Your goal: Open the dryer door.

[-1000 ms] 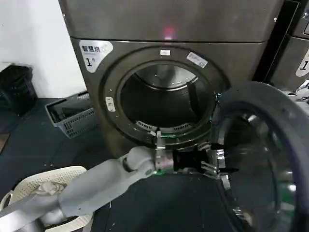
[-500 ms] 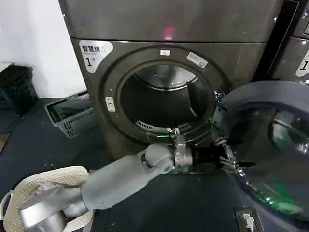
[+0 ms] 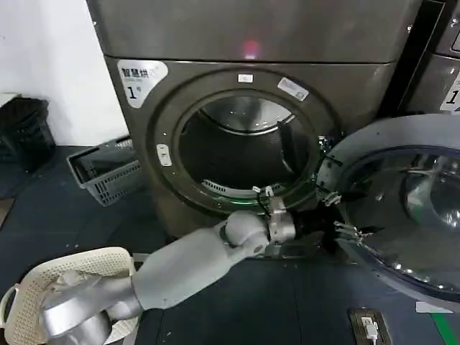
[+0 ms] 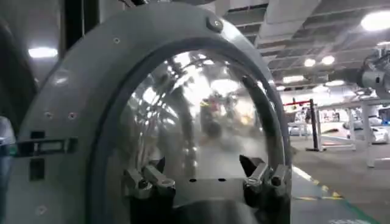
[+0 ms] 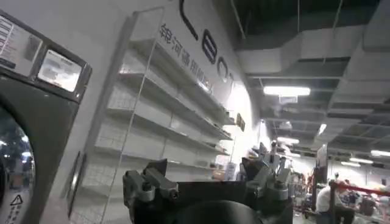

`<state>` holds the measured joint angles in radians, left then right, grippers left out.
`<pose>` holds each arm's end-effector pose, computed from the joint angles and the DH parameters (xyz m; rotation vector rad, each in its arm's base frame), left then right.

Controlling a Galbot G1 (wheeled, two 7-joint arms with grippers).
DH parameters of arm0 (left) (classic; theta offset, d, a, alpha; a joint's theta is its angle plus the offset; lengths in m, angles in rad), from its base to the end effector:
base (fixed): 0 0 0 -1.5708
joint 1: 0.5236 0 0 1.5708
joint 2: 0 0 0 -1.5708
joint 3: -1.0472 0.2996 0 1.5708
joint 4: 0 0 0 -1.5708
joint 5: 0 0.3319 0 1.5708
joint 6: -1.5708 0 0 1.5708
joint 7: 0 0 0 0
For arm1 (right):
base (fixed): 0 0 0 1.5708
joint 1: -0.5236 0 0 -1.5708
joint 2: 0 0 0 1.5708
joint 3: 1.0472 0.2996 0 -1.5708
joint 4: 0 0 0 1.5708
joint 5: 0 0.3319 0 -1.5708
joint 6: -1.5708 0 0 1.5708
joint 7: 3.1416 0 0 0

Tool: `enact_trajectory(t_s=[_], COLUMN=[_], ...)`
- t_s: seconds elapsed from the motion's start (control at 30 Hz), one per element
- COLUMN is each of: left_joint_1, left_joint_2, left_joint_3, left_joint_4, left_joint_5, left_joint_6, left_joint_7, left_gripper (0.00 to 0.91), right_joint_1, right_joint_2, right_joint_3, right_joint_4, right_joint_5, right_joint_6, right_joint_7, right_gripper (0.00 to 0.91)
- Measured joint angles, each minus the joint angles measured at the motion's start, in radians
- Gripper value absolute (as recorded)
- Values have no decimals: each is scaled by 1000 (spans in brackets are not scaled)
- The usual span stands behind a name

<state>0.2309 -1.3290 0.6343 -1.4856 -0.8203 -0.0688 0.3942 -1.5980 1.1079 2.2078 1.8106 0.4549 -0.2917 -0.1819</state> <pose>0.3757 -0.2156 -0.1710 1.9815 2.2432 -0.0652 -0.0596 -0.3852 -0.0273 1.6153 2.4512 -0.5395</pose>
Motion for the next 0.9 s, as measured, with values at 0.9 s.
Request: enact_trajectory(t_s=[0.9], left_joint_1=[365], left_joint_2=[668], left_joint_3=[-283], left_joint_4=[-449], left_joint_5=[-33], left_joint_6=[-269], left_joint_7=[-120], left_gripper=[907], right_joint_1=[67], right_joint_2=[-54], right_joint_3=[33], right_joint_4=[49], right_joint_5=[-145], right_joint_6=[19], right_joint_7=[45], right_gripper=[907])
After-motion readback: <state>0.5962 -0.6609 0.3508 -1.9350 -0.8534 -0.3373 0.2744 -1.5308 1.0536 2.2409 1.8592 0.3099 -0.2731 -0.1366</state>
